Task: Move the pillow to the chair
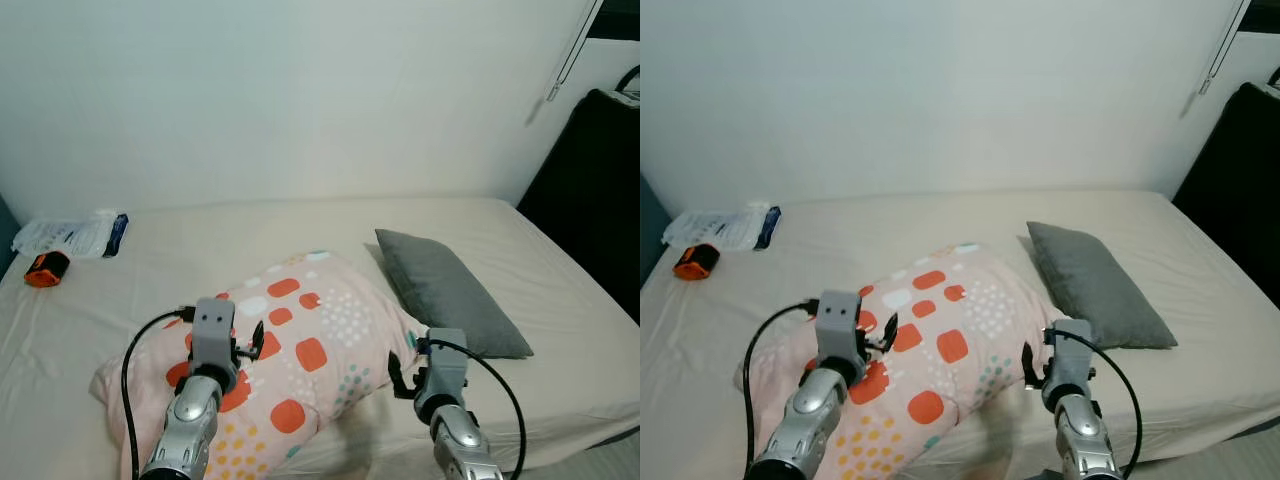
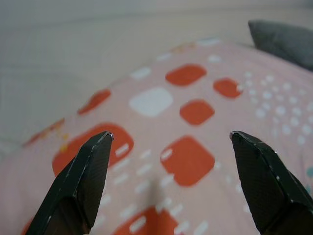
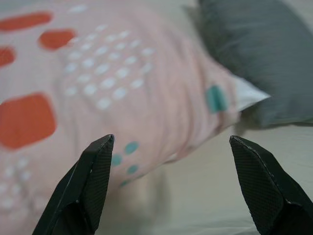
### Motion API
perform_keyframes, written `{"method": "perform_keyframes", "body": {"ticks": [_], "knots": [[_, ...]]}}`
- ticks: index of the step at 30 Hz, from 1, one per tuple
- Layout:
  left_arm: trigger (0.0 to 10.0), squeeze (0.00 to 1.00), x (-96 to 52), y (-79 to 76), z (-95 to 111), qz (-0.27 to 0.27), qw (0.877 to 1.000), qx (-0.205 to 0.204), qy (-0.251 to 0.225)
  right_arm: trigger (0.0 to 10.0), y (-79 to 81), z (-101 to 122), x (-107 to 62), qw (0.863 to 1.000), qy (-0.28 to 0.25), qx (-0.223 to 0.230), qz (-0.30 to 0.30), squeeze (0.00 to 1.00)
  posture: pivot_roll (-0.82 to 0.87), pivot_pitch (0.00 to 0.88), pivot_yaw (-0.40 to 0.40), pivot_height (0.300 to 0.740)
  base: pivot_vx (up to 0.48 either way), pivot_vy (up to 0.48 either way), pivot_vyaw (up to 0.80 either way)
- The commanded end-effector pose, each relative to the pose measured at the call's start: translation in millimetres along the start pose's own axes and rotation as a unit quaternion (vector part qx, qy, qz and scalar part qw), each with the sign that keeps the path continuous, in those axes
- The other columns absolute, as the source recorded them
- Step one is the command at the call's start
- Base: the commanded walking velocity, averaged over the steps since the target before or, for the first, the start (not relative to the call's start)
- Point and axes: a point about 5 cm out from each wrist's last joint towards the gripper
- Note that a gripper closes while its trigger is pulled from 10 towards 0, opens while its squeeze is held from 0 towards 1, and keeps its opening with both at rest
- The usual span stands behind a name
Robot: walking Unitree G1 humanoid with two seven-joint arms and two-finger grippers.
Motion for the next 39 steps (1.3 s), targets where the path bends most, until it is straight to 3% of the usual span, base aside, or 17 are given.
{"method": "perform_keyframes", "body": {"ticks": [1, 8, 12, 18, 24, 37, 39], "knots": [[10.0, 0.0, 0.0, -1.5, 2, -0.007, 1.0, -0.005, -0.002, 10.0, 0.4, -4, -3.0, 1.0, 0.005, -0.01, 0.016, 0.0, 0.05, 0.0, -0.059, 0.74, 0.0, 0.0, 0.0], [10.0, 0.0, 0.0, -2.8, 2, -0.022, 1.0, 0.023, -0.001, 10.0, -0.9, -9, -5.6, 0.999, 0.009, 0.034, 0.023, 0.0, 0.05, 0.0, -0.05, 0.74, 0.0, 0.0, 0.0], [10.0, 0.0, 4.0, -2.1, 9, -0.018, 0.999, 0.028, -0.011, 10.0, -0.6, -8, -3.8, 1.0, 0.014, 0.002, 0.026, 0.0, 0.05, 0.0, -0.051, 0.74, 0.0, 0.0, 0.0], [10.0, 0.0, 4.9, -0.1, 9, -0.015, 0.999, 0.03, -0.011, 10.0, -3.2, -8, -4.1, 0.999, 0.014, -0.011, 0.029, 0.0, 0.05, 0.0, -0.049, 0.74, 0.0, 0.0, 0.0], [10.0, 0.0, 4.8, -0.9, 7, -0.018, 1.0, 0.025, -0.006, 10.0, -11.2, -11, -4.2, 1.0, 0.027, 0.012, 0.003, 0.0, 0.06, 0.0, -0.046, 0.74, 0.0, 0.0, 0.0], [10.0, 0.0, 7.9, 2.9, 9, -0.012, 1.0, 0.021, 0.006, 10.0, -1.8, -10, 0.1, 0.999, 0.032, 0.032, -0.004, 0.0, 0.05, 0.0, -0.016, 0.74, 0.0, 0.0, 0.0], [10.0, 0.0, 9.2, 5.8, 7, -0.007, 0.999, 0.028, 0.03, 10.0, -3.6, -10, 1.0, 0.999, 0.036, 0.033, -0.013, 0.0, 0.05, 0.0, -0.017, 0.74, 0.0, 0.0, 0.0]]}}
Point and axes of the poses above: a point about 5 cm out from each wrist's last joint towards the gripper, its own x axis pointing out of the wrist towards the gripper, its own z axis along the axis of the wrist's last joint, y = z × x, and after that the axes turned 3 degrees about -x, right-handed
